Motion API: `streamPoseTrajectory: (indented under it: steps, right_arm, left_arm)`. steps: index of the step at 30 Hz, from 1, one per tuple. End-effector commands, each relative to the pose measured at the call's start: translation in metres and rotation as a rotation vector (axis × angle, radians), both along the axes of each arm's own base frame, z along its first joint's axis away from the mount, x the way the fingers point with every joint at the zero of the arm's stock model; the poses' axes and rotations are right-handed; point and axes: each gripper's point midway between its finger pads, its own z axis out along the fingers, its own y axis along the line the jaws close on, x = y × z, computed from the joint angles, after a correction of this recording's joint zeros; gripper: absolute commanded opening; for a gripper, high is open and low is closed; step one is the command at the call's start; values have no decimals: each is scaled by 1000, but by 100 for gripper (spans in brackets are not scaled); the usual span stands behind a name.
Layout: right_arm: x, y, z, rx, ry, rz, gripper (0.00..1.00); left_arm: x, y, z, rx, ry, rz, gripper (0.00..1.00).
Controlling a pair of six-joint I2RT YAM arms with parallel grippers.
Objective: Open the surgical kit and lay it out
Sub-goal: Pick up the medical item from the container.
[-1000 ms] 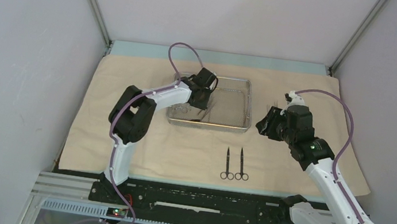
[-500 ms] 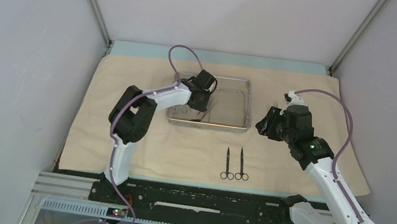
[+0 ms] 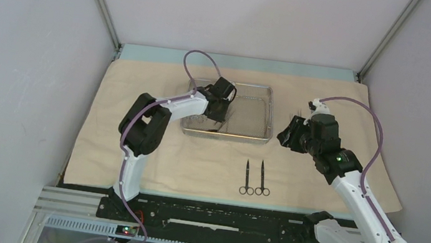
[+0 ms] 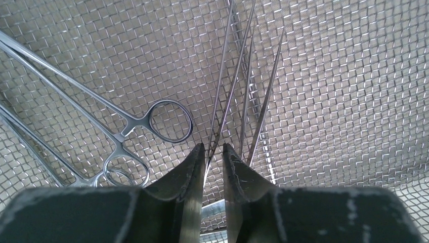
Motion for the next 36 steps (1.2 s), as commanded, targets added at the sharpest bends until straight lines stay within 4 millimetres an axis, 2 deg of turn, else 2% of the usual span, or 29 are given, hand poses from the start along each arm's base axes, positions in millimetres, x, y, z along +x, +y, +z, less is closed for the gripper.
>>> streamPoseTrajectory:
  steps: [1, 5, 11, 19, 28, 32, 36]
  right_arm:
    - [5, 0, 22, 9, -60, 10, 53]
    - [5, 1, 23, 11, -61, 12, 53]
    - [3, 0, 26, 16, -75, 12, 53]
    - [2, 0, 30, 21, -87, 12, 53]
    - [2, -1, 32, 20, -94, 4, 53]
    - [2, -2, 32, 21, -101, 4, 53]
    - [1, -1, 33, 23, -102, 7, 53]
  left_arm:
    - [-6, 0, -12, -2, 18, 9, 25]
    - [-7, 1, -14, 3, 23, 10, 24]
    - [-5, 3, -3, 0, -2, 16, 11]
    - [-1, 5, 32, -23, -69, 27, 0]
    - [-9, 8, 73, -93, -126, 54, 0]
    - [-16, 19, 96, -112, -171, 92, 0]
    - [-22, 45, 119, -117, -225, 163, 0]
